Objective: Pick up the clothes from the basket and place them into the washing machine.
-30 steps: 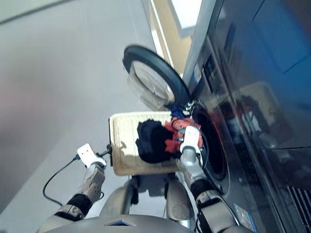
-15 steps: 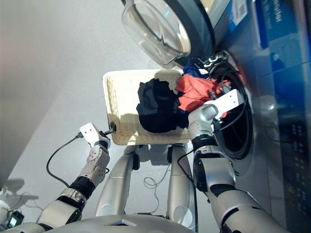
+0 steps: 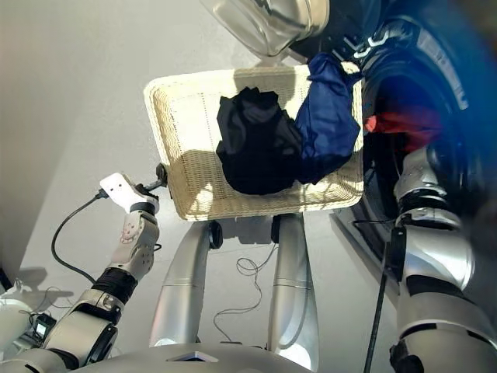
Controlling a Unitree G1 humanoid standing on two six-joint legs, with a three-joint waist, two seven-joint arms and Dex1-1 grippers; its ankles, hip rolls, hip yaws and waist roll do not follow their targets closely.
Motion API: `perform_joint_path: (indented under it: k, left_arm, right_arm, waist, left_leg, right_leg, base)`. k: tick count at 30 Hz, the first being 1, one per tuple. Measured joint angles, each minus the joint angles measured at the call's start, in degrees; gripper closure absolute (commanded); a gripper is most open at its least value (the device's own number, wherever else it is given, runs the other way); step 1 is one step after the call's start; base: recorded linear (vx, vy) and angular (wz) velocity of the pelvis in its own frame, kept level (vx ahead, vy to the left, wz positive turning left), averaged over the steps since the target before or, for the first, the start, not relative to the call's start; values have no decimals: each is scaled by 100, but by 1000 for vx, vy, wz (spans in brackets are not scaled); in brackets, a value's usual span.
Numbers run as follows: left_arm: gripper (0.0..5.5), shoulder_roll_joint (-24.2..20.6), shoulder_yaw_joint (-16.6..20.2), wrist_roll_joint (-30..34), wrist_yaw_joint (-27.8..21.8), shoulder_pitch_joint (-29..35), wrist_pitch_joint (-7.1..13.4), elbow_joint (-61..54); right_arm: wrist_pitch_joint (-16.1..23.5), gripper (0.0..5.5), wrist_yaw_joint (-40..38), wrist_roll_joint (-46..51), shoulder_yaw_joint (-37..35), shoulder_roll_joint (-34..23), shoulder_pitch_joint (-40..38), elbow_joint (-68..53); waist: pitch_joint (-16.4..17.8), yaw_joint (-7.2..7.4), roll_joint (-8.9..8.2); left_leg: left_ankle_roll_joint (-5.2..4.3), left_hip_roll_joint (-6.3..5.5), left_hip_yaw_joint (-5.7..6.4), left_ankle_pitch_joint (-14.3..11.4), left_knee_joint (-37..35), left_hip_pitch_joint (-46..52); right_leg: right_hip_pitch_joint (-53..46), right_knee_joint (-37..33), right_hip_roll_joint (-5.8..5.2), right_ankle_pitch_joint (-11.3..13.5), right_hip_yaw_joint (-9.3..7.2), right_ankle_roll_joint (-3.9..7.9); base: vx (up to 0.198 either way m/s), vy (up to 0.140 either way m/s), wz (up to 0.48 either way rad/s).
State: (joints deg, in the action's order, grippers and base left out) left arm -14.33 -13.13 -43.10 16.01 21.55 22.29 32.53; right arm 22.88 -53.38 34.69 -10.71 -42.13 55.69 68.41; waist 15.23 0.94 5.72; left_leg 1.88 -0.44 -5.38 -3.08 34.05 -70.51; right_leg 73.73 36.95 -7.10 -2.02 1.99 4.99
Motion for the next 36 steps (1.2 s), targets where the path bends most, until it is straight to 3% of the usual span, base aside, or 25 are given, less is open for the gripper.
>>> perform_joint_path:
  k: [1,2,5,8,11,14,19,22,24,33,36]
  left_arm:
    - [0,-2,-2,-7,10,10,0,1]
    - [0,0,-2,-13,21,18,2,12]
    - [0,12,9,-67,12,38,8,75]
    - [0,-16,132,-202,10,97,9,289]
    - [0,18,200,-259,-12,103,-17,429]
    - [0,85,209,-294,-217,107,-20,440]
    - [0,229,21,-280,-598,83,-47,748]
    - [0,337,-117,-217,-721,84,-139,1123]
    - [0,366,-187,-74,-819,37,-182,1313]
    - [0,464,-249,734,-1143,-411,-425,1684]
    - [0,470,-288,1001,-1241,-591,-548,1839]
  right_arm:
    - [9,550,-44,3,-93,-15,6,-1]
    - [12,0,49,44,-82,2,-16,-6]
    - [33,0,873,662,53,136,-113,-21]
    - [44,0,1772,1151,419,699,-389,-249]
    - [23,0,2440,1443,594,1311,-626,-359]
    - [-114,0,3023,1509,922,1787,-924,-398]
    - [-343,0,3589,1468,1379,2453,-1415,-380]
    - [-415,0,3836,1201,1654,2688,-1750,-407]
    - [-496,0,3999,889,1963,2698,-1986,-535]
    - [-806,0,4432,-907,2989,2772,-3304,-1243]
    - [-904,0,4538,-1549,3217,2769,-3720,-1629]
  waist:
    - [-4,1,-8]
    - [-9,10,-17]
    - [-27,65,-52]
    - [-104,148,-195]
    - [-126,189,-234]
    - [-128,208,-239]
    - [-303,214,-517]
    - [-360,215,-595]
    - [-366,215,-607]
    - [-388,209,-641]
    - [-427,221,-661]
  left_leg:
    - [7,-7,-1,-6,47,-78]
    - [26,-6,-4,-19,81,-122]
    - [56,-1,-47,-25,136,-134]
    - [42,49,-81,-52,149,-74]
    - [31,61,-74,-51,105,82]
    - [15,31,14,24,-148,431]
    - [-109,9,128,286,-1038,1379]
    - [-168,18,256,520,-1583,2082]
    - [-183,29,294,559,-1861,2552]
    - [-216,100,351,720,-3041,4777]
    - [-223,141,329,725,-3279,5288]
  right_leg:
    - [69,31,-24,-10,3,1]
    - [108,40,-26,-20,4,-18]
    - [124,81,-23,-7,49,19]
    - [92,93,17,9,85,-16]
    - [-73,62,25,11,70,-33]
    - [-454,-125,-13,34,-36,-48]
    - [-1324,-748,-36,117,-215,-101]
    - [-1990,-1099,-16,193,-392,-204]
    - [-2422,-1280,-13,181,-490,-207]
    - [-4543,-2180,76,142,-650,-151]
    - [-5047,-2441,160,146,-654,-140]
  base:
    - [0,0,0]
    - [0,0,0]
    - [-7,-22,-35]
    - [0,0,0]
    - [-5,-58,-35]
    - [-4,-57,55]
    - [0,-11,23]
    - [-20,-13,25]
    - [0,0,0]
    - [102,-14,-55]
    - [98,8,-96]
